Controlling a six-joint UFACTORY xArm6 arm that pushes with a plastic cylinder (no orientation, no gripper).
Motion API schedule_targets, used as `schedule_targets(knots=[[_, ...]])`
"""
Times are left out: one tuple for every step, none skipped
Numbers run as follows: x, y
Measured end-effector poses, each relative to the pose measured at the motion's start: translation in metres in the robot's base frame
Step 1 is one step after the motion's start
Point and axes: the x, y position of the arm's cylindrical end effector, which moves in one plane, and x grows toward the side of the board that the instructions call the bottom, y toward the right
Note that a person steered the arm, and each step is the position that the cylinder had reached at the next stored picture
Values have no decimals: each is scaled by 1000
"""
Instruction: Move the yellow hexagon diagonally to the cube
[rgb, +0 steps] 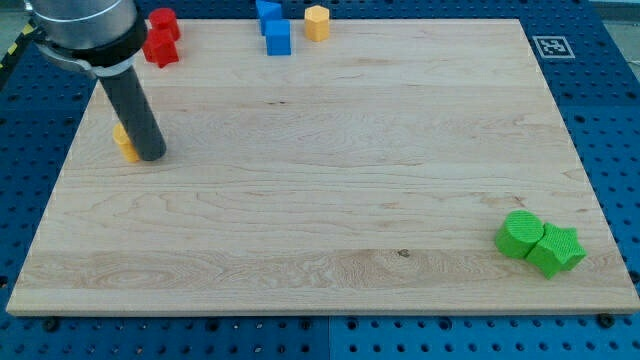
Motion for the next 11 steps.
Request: schedule_targets(knots=[[11, 26], [13, 99], [-11, 154], [-57, 199], [-105, 216], [-141, 219], [-149, 219], [-179, 211], [-195, 195], [-196, 188], [-204, 181]])
